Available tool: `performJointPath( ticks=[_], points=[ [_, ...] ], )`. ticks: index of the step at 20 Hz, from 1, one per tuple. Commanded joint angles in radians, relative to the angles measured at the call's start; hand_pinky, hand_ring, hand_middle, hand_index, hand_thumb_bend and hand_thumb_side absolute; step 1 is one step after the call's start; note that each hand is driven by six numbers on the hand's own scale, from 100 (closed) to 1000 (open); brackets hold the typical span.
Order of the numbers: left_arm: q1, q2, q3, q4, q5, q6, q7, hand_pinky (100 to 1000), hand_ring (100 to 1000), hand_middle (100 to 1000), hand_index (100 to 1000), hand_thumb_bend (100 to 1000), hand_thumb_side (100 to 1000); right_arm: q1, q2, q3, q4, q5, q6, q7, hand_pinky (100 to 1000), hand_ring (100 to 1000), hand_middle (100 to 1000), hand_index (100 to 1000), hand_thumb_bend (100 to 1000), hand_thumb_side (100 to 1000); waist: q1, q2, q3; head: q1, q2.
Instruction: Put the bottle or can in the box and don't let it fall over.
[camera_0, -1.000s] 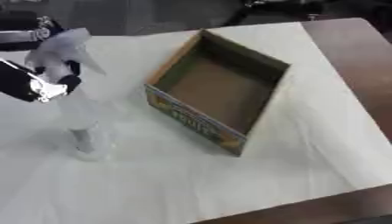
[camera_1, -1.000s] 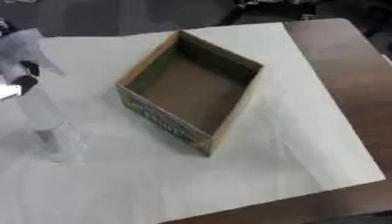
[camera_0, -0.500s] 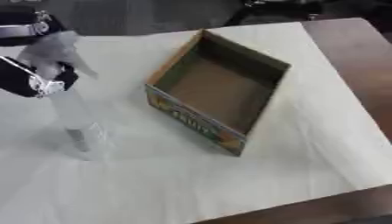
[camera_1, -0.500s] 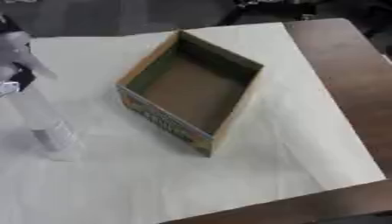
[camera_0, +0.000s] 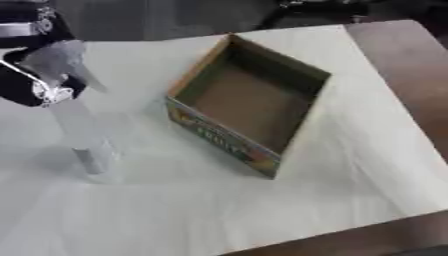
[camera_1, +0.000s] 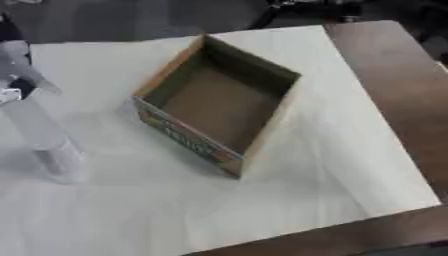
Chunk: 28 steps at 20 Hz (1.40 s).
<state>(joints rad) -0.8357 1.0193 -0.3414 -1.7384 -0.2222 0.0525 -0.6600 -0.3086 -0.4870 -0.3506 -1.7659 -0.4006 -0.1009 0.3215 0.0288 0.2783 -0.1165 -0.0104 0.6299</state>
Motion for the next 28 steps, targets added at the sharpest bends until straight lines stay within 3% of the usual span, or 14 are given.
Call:
performJointPath(
  ticks=[1,3,13,14,15,28],
  points=[
    [-0.021,0.018,0.010,-0.003,-0.004,-0.003,0.003,100,100,140,286,100,173,-0.009,-0.018,-0.011,-0.006,0.003,0.000,0.002,977,1000,1000,908,100,282,-0.002,-0.024,-0.002,-0.001,-0.013],
    [-0.022,0.018,0.011,-0.004,-0.004,-0.005,0.007,100,100,100,266,100,172,-0.009,-0.018,-0.012,-0.006,0.003,0.000,0.002,977,1000,1000,908,100,282,-0.002,-0.024,-0.002,-0.002,-0.012],
    [-0.032,0.031,0.030,-0.035,0.026,-0.031,0.025,100,100,100,223,100,180,-0.010,-0.022,-0.012,-0.005,0.000,-0.002,0.005,977,1000,1000,905,100,278,-0.002,-0.029,-0.002,-0.007,-0.004],
    [-0.035,0.033,0.034,-0.037,0.037,-0.030,0.023,100,100,100,223,100,280,-0.011,-0.023,-0.012,-0.005,-0.001,-0.002,0.005,977,1000,1000,905,100,291,-0.003,-0.030,-0.002,-0.007,-0.002],
    [-0.039,0.035,0.038,-0.040,0.047,-0.027,0.021,100,100,100,222,100,183,-0.011,-0.024,-0.012,-0.005,-0.001,-0.003,0.005,977,1000,1000,905,100,276,-0.003,-0.032,-0.002,-0.008,-0.001],
    [-0.094,0.043,0.074,-0.075,0.148,0.012,0.032,100,100,100,225,100,200,-0.012,-0.033,-0.010,-0.005,-0.008,-0.001,0.003,975,1000,1000,905,100,270,0.003,-0.050,-0.006,-0.009,0.006]
  ],
)
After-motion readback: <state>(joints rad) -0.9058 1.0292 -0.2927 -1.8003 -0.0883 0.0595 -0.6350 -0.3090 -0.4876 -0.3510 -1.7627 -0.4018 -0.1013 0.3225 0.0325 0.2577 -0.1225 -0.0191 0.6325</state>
